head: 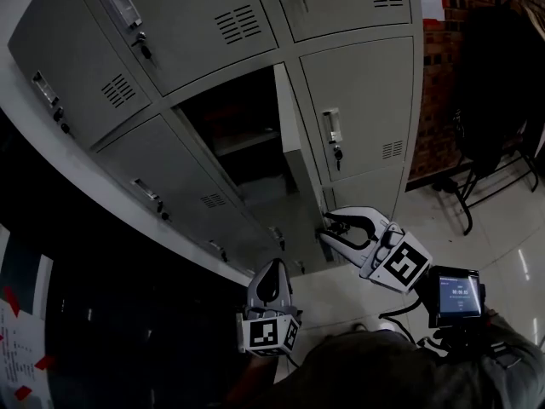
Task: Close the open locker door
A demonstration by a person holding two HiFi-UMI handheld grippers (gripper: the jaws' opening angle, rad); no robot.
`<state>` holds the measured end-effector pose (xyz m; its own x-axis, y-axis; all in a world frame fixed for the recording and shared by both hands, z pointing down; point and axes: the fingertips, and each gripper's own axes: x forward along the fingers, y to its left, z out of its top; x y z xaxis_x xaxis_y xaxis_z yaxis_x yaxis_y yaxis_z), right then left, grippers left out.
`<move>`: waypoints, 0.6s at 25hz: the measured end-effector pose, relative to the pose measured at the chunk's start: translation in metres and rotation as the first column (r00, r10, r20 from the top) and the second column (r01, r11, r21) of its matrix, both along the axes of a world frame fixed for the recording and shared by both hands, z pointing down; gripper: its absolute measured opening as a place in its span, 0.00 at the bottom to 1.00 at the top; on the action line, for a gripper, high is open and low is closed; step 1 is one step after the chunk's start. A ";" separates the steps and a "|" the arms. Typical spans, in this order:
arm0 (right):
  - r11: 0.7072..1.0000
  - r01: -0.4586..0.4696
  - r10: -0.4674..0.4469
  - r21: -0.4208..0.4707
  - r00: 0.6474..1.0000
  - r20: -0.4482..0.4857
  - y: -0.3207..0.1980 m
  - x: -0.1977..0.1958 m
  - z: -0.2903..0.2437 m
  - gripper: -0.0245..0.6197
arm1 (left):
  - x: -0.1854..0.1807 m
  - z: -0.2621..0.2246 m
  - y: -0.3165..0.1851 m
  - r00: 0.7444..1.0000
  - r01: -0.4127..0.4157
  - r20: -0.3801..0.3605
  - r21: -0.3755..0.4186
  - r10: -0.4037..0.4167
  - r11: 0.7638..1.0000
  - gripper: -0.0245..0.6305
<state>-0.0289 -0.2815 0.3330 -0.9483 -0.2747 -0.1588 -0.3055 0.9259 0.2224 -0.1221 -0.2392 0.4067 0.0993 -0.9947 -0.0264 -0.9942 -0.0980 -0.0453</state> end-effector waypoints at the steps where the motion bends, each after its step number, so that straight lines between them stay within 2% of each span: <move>1: 1.000 0.008 -0.008 -0.003 1.000 0.004 0.001 -0.005 0.000 0.22 | -0.004 0.001 0.001 1.000 0.009 0.001 0.000 -0.009 1.000 0.04; 8: 1.000 0.024 -0.024 -0.011 1.000 0.010 0.004 -0.033 0.000 0.21 | -0.031 0.002 0.009 0.997 0.076 0.001 -0.007 -0.076 0.997 0.04; 12: 0.998 0.000 0.003 -0.063 0.999 0.046 0.002 -0.043 0.000 0.22 | -0.043 0.003 0.008 0.995 0.097 0.005 -0.005 -0.097 0.995 0.04; 13: 0.997 -0.009 0.013 -0.081 0.999 0.052 -0.001 -0.046 0.001 0.23 | -0.046 0.003 0.008 0.995 0.101 0.006 -0.004 -0.100 0.995 0.04; 15: 0.994 -0.021 0.027 -0.111 0.998 0.054 -0.006 -0.052 0.003 0.32 | -0.054 0.004 0.007 0.995 0.099 0.008 -0.002 -0.099 0.995 0.04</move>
